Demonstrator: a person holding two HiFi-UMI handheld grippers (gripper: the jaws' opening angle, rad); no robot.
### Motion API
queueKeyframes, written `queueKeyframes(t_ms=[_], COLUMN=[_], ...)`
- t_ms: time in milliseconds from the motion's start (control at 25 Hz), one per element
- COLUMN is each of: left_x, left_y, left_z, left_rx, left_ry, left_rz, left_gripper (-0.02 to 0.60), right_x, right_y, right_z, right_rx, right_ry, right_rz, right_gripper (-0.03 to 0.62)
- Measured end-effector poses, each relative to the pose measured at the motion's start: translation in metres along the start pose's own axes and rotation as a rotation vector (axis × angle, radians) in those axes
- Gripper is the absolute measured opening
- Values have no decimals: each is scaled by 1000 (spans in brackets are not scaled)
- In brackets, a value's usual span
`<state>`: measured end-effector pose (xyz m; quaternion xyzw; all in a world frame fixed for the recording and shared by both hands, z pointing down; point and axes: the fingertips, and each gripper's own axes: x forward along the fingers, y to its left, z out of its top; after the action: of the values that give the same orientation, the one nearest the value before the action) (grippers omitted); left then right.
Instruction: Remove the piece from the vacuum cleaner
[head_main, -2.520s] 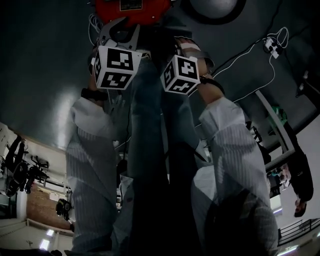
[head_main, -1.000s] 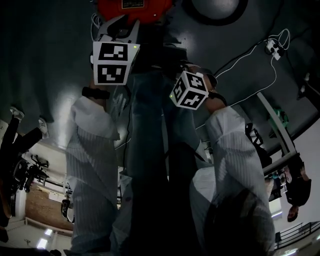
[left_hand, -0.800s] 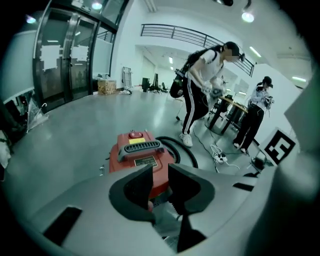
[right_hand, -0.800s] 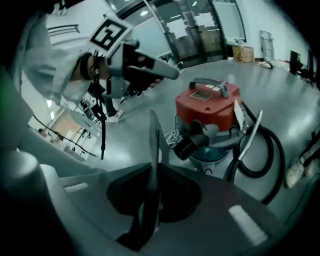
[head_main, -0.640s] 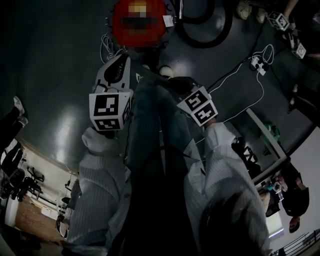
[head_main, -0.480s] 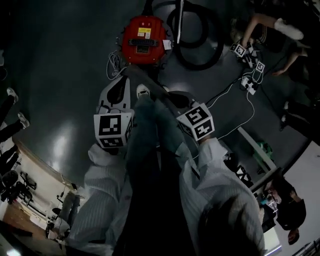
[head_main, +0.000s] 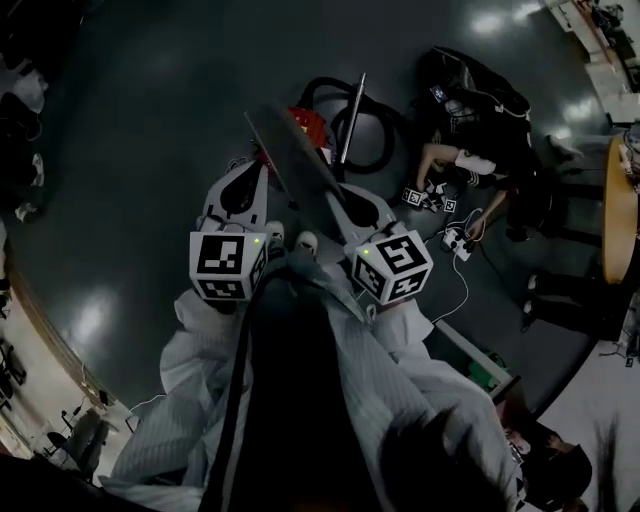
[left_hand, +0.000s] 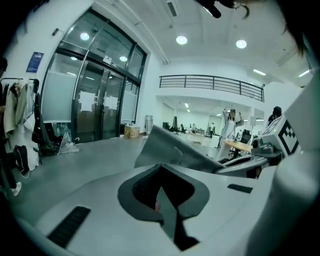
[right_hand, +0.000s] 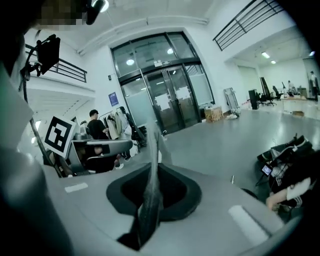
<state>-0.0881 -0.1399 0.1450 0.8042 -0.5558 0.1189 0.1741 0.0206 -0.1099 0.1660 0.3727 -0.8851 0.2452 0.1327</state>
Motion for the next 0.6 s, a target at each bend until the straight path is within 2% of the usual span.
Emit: queueKeyframes(t_ms=[120,240,600], left_x=[-13,-22,-42], left_y=[-2,-4,8], left_z=[19,31,40], left_rx=[-9,7,9], left_ry=[-47,-74,-110], left_rz=[2,6,40], left_gripper=[5,5,5], right_x=[-5,-7,-4], right_y=[17,30,56], right_z=[21,30,41], right_rx=[-35,-67,-97], right_ry=[-56,-65,-80], right_rz=[13,31,69], right_gripper=[26,26,26])
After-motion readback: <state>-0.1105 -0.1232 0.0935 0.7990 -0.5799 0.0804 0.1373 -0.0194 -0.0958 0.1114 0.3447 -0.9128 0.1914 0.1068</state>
